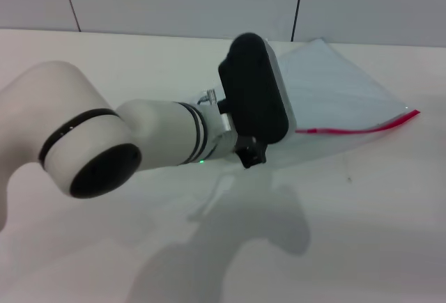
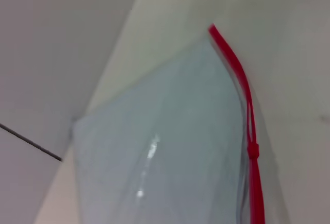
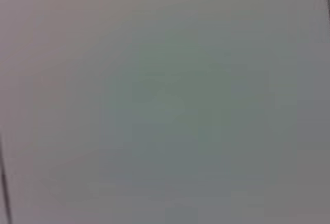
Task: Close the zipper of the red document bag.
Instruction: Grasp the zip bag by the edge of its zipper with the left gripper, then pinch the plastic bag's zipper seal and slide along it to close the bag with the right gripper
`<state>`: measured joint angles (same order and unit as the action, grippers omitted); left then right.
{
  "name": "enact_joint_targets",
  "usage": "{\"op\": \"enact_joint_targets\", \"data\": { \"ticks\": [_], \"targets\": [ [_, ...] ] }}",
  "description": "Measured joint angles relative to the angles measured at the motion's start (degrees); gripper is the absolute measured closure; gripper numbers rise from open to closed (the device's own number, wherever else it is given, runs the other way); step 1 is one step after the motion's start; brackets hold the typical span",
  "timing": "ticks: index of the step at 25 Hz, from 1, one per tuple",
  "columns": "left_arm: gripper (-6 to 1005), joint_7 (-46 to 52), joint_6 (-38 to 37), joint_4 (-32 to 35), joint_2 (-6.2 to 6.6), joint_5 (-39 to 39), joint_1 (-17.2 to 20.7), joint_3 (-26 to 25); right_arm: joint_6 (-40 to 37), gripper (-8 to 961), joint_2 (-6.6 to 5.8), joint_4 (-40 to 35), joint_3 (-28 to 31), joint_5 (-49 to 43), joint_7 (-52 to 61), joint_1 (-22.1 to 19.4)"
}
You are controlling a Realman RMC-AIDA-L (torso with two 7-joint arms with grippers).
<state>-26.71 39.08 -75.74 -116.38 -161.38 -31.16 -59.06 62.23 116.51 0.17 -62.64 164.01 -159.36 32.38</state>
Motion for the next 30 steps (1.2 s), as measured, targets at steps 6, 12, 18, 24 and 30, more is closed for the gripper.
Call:
{"op": "enact_joint_targets", "data": {
  "ticks": [6, 12, 18, 24, 30],
  "targets": [
    [939, -0.79, -4.35, -1.57, 0.08, -0.13, 2.66, -1.14, -2.13, 160, -0.38, -2.32, -0.99, -4.69, 3.25, 0.37],
    [936, -1.6, -5.55, -3.75, 0.1, -3.01, 4.69, -1.23, -6.15, 160, -0.58, -6.86, -0.99, -13.43, 8.44, 1.51],
    [933, -1.6, -7.51, -5.47, 0.12, -3.07, 6.77, -2.6, -12.19, 160, -0.78, -19.63, -0.97, -28.48, 21.69, -0.66],
    [929, -1.77, -10.44, -6.83, 0.1, -3.01, 7.93, -2.83, -15.87, 160, -0.57, -35.14, -0.68, -46.67, 36.11, -4.82],
    [926, -1.85, -11.64, -7.12, 0.1, -2.97, 8.33, -2.83, -14.91, 160, -0.69, -47.48, -0.04, -65.09, 54.01, -5.83]
  ]
}}
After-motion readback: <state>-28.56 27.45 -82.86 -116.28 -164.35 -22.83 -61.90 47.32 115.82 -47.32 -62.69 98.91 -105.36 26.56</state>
